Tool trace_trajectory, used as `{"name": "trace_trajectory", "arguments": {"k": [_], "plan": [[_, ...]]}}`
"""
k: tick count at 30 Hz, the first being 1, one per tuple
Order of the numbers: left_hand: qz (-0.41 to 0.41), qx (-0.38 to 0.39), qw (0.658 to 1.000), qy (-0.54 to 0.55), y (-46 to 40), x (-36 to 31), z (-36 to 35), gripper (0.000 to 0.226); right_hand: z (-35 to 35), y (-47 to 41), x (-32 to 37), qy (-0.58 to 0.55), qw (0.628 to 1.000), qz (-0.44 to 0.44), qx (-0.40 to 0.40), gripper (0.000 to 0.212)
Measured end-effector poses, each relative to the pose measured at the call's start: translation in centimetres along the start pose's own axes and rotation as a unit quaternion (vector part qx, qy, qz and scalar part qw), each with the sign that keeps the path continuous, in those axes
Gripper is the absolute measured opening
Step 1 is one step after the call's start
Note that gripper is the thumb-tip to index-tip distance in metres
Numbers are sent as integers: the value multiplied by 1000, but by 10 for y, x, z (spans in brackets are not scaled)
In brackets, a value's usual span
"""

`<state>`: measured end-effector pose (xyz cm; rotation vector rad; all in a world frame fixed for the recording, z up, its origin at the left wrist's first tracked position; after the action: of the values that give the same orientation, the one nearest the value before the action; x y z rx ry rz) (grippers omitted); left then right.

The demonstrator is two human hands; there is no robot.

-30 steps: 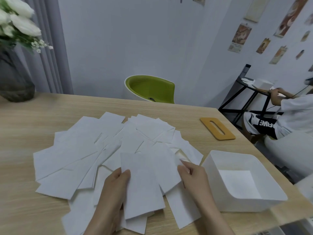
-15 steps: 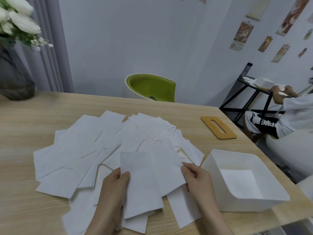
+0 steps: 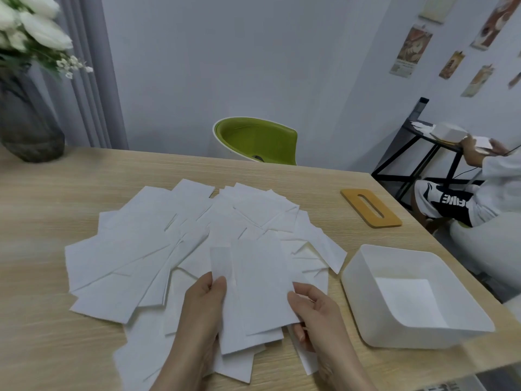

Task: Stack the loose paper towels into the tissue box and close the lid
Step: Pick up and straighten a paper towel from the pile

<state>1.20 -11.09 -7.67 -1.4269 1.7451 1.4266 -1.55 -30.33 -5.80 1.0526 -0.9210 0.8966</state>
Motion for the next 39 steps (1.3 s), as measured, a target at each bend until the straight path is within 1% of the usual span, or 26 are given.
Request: {"name": "trace_trajectory", "arguments": {"k": [13, 18, 23, 28, 30, 32, 34, 36, 38, 39], "plan": [[-13, -12, 1000, 2, -2, -1, 1, 29, -14, 9, 2, 27, 999, 28, 28, 10], [-35, -21, 999, 2, 0, -4, 3, 30, -23, 19, 6, 4, 999, 33, 38, 8], [-38, -12, 999, -1, 1, -3, 2, 30, -27, 21, 7, 34, 997, 41, 50, 8], [-50, -1, 998, -39, 2, -3, 0, 25, -30, 20, 2, 52, 995, 40, 73, 8], [-55, -12, 998, -37, 1, -4, 3, 25, -26, 17, 2, 63, 995, 44, 56, 6], [-53, -17, 998, -21, 0, -6, 5, 26, -8, 7, 7, 125, 989, 77, -21, 5], [-54, -23, 998, -1, -2, -8, 9, 26, 10, -4, 17, 236, 960, 120, -93, 14], [-45, -22, 998, 24, -3, -9, 10, 23, 19, -17, 24, 306, 937, 131, -107, 30], [-31, -17, 999, 40, -3, -7, 8, 22, 22, -32, 23, 336, 931, 114, -88, 44], [-24, -17, 998, 46, -3, -7, 8, 23, 21, -37, 22, 346, 929, 106, -78, 48]]}}
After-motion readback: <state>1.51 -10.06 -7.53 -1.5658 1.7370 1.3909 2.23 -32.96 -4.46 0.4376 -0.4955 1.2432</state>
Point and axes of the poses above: each hand's wrist, its own y-axis away from the middle knuckle, its own z-axis out of the back of the hand, x = y × z, the point moved 8 cm from there along -y, towards the middle knuckle, and after that the axes turned 11 degrees about y, right-handed, at the moved point
